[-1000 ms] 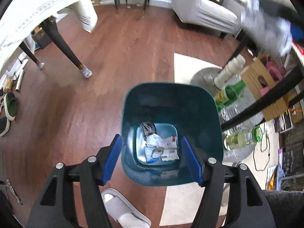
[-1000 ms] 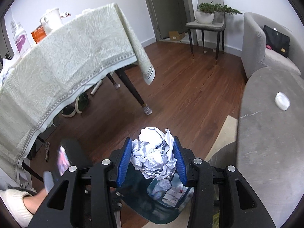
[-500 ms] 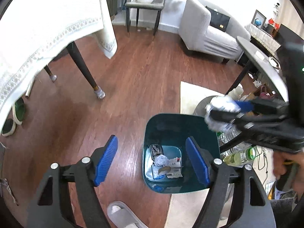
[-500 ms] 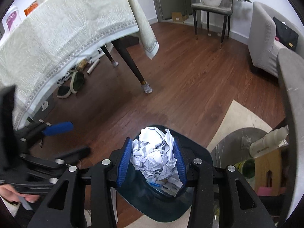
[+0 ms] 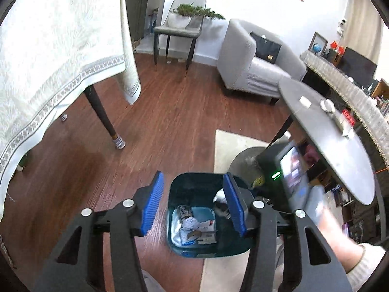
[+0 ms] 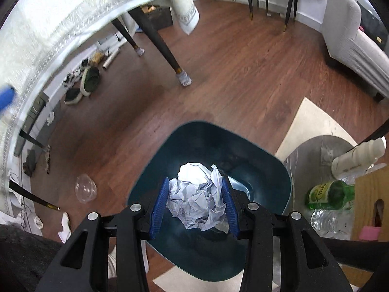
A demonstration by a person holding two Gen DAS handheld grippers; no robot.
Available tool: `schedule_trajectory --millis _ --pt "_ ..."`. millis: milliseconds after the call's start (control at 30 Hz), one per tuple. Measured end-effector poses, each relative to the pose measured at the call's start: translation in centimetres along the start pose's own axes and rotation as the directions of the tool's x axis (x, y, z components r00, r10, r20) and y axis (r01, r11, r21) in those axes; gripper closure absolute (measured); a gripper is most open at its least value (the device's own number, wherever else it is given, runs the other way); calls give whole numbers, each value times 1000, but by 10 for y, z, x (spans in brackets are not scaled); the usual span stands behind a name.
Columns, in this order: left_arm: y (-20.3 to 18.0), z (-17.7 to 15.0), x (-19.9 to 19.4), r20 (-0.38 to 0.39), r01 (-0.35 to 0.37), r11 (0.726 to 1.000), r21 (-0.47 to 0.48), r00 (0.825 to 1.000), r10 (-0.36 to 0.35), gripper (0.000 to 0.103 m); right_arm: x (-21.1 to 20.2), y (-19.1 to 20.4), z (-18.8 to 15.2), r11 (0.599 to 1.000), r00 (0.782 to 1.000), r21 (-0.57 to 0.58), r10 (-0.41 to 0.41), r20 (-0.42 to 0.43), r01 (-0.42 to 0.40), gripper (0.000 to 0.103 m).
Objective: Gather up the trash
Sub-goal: 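Open the left tool over the teal bin to drop the core while the right tool drops the paper ball, then move both tools back over the table toward the remaining trash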
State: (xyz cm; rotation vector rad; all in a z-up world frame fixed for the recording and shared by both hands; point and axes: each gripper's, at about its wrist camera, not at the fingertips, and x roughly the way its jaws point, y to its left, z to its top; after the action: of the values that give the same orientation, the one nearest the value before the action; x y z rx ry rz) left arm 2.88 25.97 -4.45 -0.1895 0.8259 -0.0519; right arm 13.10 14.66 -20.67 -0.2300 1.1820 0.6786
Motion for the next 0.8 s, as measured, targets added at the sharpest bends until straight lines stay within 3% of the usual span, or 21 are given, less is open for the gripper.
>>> schedule_trajectory --millis 233,333,467,633,800 --pt "-21 12 -13 37 38 999 14 999 -38 50 30 -9 -19 999 996 28 -20 -84 23 55" --pt "-27 14 -20 49 49 999 23 998 -50 50 35 -12 -26 999 994 27 -38 -101 41 45" --pt "-36 18 -28 69 62 998 33 996 -64 50 35 -15 -32 998 992 13 -64 -110 66 45" --pt "-42 24 -39 96 67 997 35 993 -70 50 19 -9 -33 999 996 -9 -45 -81 45 45" --pt "-54 31 -57 149 40 997 67 988 -50 49 -18 7 -27 998 1000 -55 -3 -1 3 45"
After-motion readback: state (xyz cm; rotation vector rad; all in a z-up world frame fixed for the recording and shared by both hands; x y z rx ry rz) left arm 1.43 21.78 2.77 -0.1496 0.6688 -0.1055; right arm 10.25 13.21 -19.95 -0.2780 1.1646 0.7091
